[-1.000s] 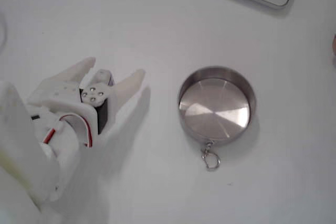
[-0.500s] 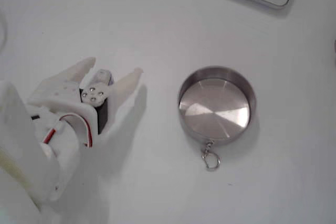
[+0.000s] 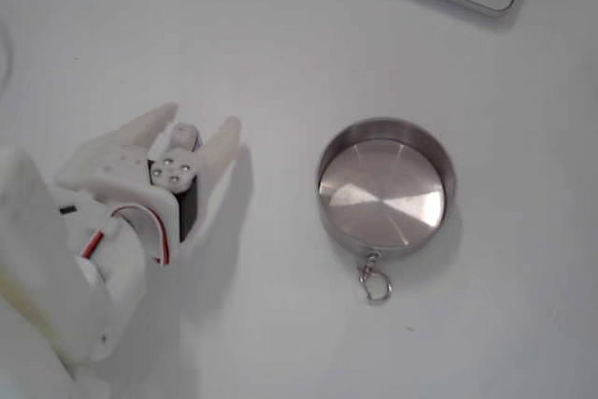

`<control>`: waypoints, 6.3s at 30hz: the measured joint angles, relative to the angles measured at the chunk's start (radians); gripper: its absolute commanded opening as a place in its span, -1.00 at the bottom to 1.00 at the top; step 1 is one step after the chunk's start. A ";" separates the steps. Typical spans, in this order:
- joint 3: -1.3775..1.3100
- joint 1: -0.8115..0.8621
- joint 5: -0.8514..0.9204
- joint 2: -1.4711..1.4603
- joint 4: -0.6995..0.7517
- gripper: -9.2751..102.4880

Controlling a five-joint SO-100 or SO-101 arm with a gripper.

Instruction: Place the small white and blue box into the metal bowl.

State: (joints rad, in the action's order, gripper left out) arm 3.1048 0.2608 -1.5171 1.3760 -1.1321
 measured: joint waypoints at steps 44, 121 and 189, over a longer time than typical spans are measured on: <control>0.025 0.075 0.002 0.118 0.000 -0.90; 0.049 0.523 0.002 0.379 0.000 -0.73; 0.060 -0.463 1.407 2.106 2.207 -0.91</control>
State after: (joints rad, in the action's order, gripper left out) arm 3.1646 -0.2025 -0.1104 3.4821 1.0753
